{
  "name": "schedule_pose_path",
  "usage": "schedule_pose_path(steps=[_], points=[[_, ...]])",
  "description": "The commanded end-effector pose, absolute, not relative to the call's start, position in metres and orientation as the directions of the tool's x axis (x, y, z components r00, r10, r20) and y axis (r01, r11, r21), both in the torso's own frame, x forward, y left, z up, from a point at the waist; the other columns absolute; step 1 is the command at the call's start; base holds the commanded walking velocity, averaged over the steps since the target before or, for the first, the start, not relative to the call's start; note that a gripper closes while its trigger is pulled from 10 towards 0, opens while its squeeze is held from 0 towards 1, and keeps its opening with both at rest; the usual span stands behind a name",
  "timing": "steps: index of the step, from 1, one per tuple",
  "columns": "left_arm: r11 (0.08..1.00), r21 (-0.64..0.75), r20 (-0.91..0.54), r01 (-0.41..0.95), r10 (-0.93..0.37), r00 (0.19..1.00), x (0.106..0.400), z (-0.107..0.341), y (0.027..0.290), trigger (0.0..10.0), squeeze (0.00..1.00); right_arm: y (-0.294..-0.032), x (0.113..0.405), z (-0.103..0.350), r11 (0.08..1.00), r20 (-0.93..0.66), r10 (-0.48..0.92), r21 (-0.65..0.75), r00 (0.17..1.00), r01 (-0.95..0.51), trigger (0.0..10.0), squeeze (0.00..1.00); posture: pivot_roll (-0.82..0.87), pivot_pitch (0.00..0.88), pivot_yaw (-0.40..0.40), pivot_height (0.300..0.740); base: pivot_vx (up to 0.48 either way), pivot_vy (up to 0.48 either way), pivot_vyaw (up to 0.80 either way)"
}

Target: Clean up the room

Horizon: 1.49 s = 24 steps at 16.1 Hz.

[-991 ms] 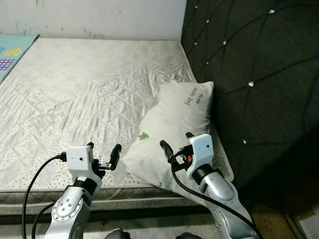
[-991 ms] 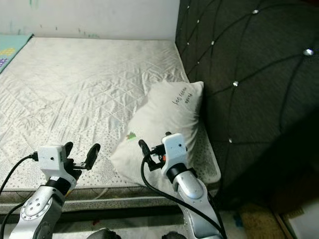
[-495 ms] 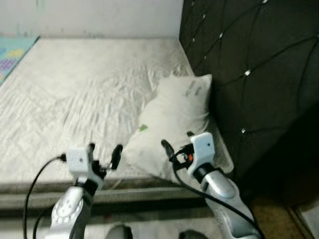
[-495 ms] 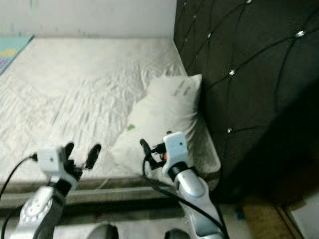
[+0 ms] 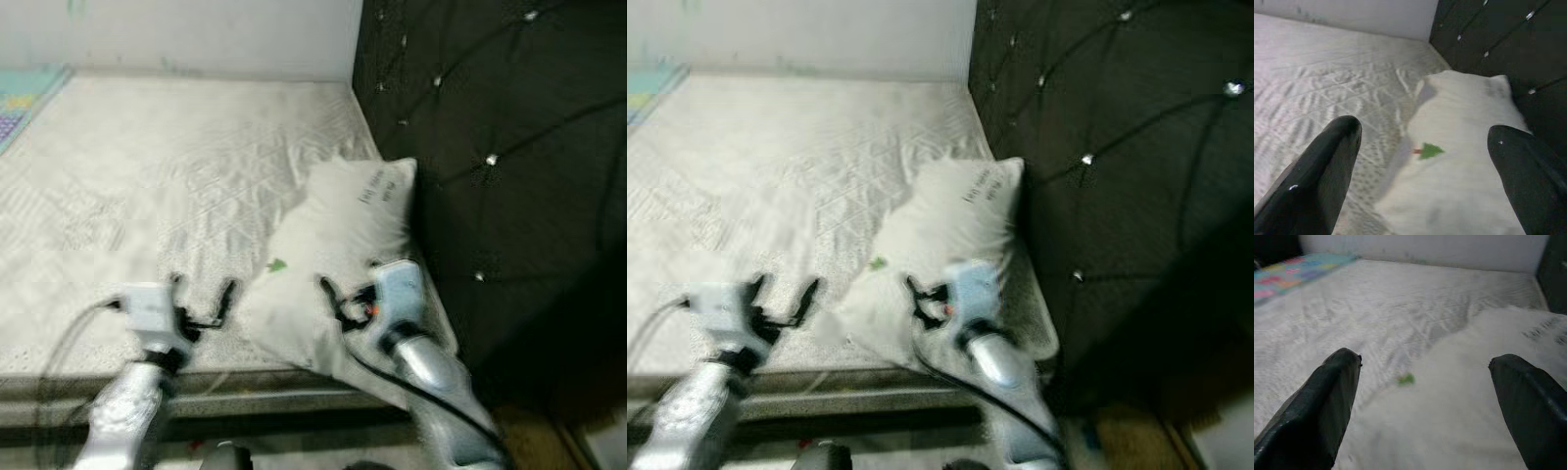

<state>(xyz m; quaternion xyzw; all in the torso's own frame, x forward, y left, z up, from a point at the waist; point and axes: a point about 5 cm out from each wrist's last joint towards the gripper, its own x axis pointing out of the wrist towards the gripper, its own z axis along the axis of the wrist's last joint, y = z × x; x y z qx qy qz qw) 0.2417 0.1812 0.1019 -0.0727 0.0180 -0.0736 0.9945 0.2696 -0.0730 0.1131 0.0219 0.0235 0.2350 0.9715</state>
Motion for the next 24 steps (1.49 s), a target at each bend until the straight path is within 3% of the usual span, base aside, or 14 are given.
schedule_pose_path(steps=[1,11,19,24], points=[[0.972,-0.163,-0.012,0.167,-0.172,0.985,0.2432,0.1040,0.1727,10.0,0.00,-0.0843,0.2719,0.1134,0.906,-0.037,0.422,0.035,0.906,-0.421,10.0,0.00,-0.11,0.090,-0.040,0.676,0.401,0.000,0.00],[0.977,-0.149,-0.032,0.154,-0.160,0.987,0.2456,0.1013,0.1709,10.0,0.00,-0.0835,0.2729,0.1133,0.905,-0.037,0.426,0.027,0.904,-0.426,10.0,0.00,-0.11,0.089,-0.036,0.668,0.088,0.000,0.00],[0.979,-0.148,-0.034,0.138,-0.145,0.989,0.2465,0.1008,0.1711,10.0,0.00,-0.0812,0.2728,0.1131,0.894,-0.041,0.448,0.022,0.893,-0.447,10.0,0.00,-0.11,0.088,-0.042,0.578,0.000,0.000,0.00],[0.981,-0.142,-0.024,0.129,-0.134,0.991,0.2468,0.1018,0.1731,10.0,0.00,-0.0806,0.2737,0.1124,0.894,-0.045,0.449,0.025,0.892,-0.448,10.0,0.00,-0.11,0.087,-0.042,0.578,0.000,0.000,0.00]])
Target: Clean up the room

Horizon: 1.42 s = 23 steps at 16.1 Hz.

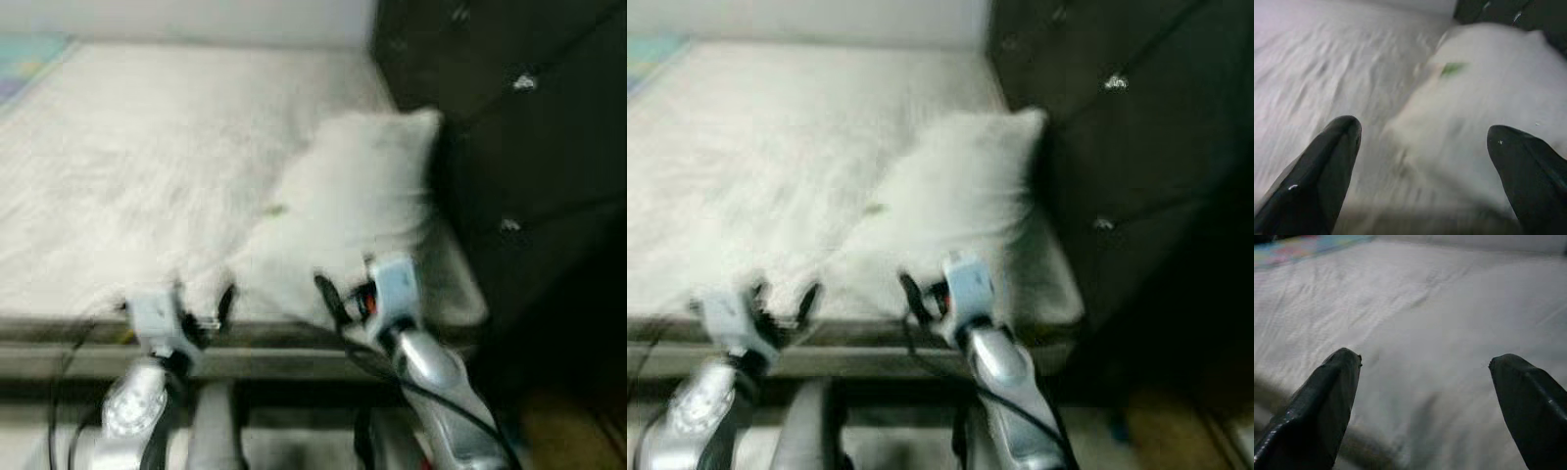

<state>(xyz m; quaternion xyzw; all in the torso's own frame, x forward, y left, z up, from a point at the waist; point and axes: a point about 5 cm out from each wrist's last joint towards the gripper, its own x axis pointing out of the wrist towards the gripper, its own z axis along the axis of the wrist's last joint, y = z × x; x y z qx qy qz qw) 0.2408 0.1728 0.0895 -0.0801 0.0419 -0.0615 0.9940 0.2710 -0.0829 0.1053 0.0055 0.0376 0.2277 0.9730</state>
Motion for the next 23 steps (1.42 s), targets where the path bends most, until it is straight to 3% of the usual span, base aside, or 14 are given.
schedule_pose_path(steps=[1,15,23], points=[[0.980,-0.144,-0.018,0.134,-0.138,0.990,0.247,0.103,0.173,10.0,0.00,-0.080,0.274,0.112,0.894,-0.045,0.448,0.026,0.893,-0.447,10.0,0.00,-0.11,0.085,-0.042,0.578,0.000,0.000,0.00],[0.976,-0.150,-0.001,0.156,-0.158,0.987,0.246,0.104,0.172,10.0,0.00,-0.084,0.286,0.117,0.910,-0.027,0.415,0.011,0.909,-0.415,10.0,0.00,-0.10,0.067,-0.047,0.578,0.113,0.000,0.00],[0.975,-0.157,-0.010,0.160,-0.163,0.987,0.236,0.103,0.172,10.0,0.00,-0.079,0.300,0.116,0.923,-0.062,0.384,0.018,0.921,-0.384,10.0,0.00,-0.07,0.102,-0.059,0.578,0.065,0.000,0.00]])
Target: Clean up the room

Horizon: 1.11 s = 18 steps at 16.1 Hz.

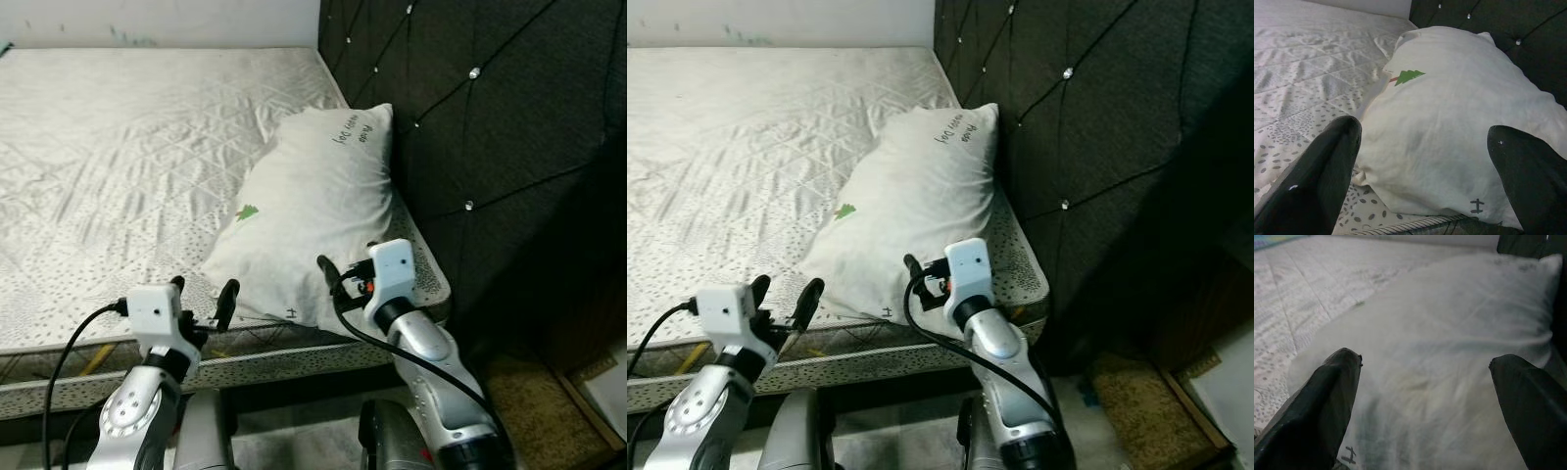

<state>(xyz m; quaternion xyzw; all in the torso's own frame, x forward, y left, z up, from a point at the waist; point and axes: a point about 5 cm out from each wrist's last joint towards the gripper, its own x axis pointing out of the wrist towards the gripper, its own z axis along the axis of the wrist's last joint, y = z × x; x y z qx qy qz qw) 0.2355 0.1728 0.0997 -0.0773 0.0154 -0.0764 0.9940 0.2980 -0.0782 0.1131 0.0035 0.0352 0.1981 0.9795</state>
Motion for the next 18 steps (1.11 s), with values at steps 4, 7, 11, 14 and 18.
schedule_pose_path(steps=[4,7,11,14,18], points=[[0.977,-0.151,-0.033,0.148,-0.154,0.987,0.228,0.102,0.175,10.0,0.00,-0.068,0.310,0.119,0.921,-0.057,0.390,0.019,0.919,-0.390,10.0,0.00,-0.04,0.121,-0.062,0.578,0.143,0.000,0.00],[0.980,-0.145,-0.049,0.139,-0.147,0.988,0.226,0.102,0.175,10.0,0.00,-0.074,0.314,0.118,0.934,-0.060,0.356,-0.006,0.933,-0.357,10.0,0.00,-0.04,0.132,-0.060,0.578,0.000,0.000,0.00],[0.980,-0.139,-0.068,0.143,-0.154,0.986,0.220,0.101,0.174,10.0,0.00,-0.080,0.315,0.100,0.947,-0.173,0.301,-0.062,0.938,-0.316,10.0,0.00,-0.03,0.142,-0.057,0.578,0.000,0.000,0.00],[0.982,-0.128,-0.082,0.140,-0.151,0.985,0.214,0.102,0.175,10.0,0.00,-0.074,0.322,0.087,0.947,-0.240,0.279,-0.089,0.930,-0.307,10.0,0.00,0.01,0.152,-0.062,0.578,0.000,0.000,0.00],[0.985,-0.115,-0.099,0.130,-0.142,0.985,0.207,0.104,0.178,10.0,0.00,-0.063,0.344,0.095,0.963,-0.206,0.204,-0.133,0.957,-0.234,10.0,0.00,0.04,0.166,-0.062,0.578,0.000,0.000,0.00]])
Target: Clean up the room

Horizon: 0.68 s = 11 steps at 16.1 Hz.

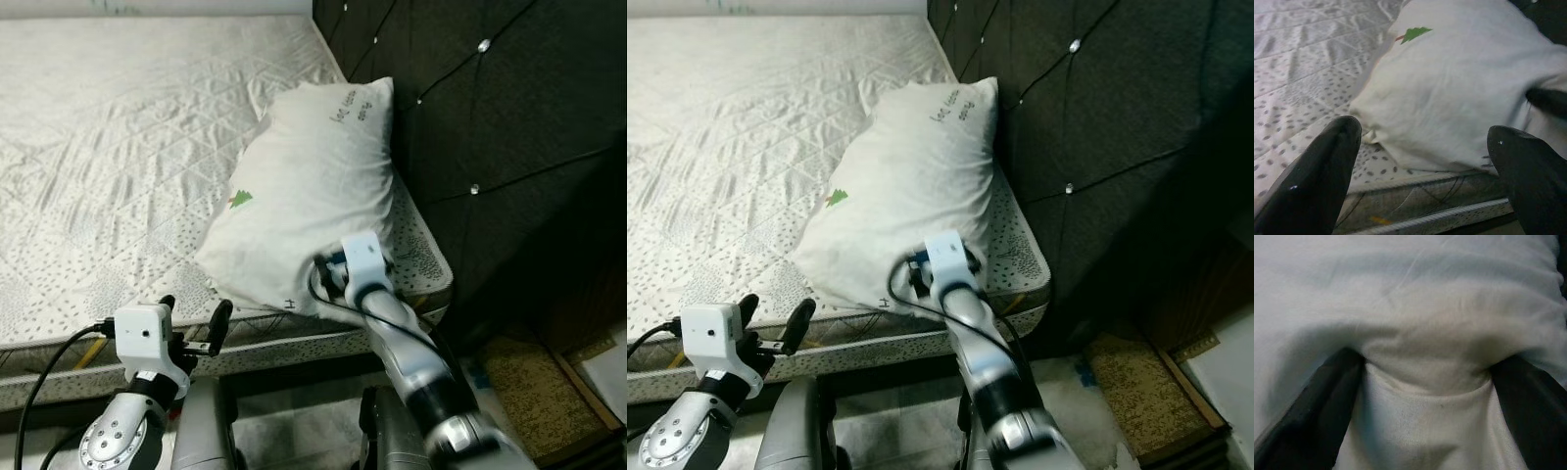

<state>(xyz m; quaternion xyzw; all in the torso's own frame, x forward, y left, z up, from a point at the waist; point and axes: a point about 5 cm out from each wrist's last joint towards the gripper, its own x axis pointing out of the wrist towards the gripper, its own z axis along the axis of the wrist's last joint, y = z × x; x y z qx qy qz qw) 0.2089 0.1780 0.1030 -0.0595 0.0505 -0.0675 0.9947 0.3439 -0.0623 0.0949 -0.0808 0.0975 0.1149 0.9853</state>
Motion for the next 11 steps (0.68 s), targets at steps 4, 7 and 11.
schedule_pose_path(steps=[4,7,11], points=[[0.988,-0.096,-0.105,0.122,-0.132,0.986,0.202,0.107,0.179,10.0,0.00,-0.076,0.361,0.100,0.970,-0.205,0.064,-0.216,0.977,-0.109,10.0,0.00,0.06,0.167,-0.065,0.578,0.000,0.000,0.00],[0.989,-0.093,-0.113,0.118,-0.128,0.985,0.200,0.107,0.180,10.0,0.00,-0.062,0.351,0.081,0.954,-0.282,0.171,-0.192,0.944,-0.230,0.0,0.00,0.08,0.168,-0.064,0.578,0.000,0.000,0.00],[0.989,-0.087,-0.106,0.120,-0.129,0.986,0.207,0.109,0.180,10.0,0.00,-0.045,0.340,0.066,0.930,-0.333,0.233,-0.198,0.914,-0.309,0.0,0.00,0.08,0.146,-0.060,0.578,0.000,0.000,0.00]])
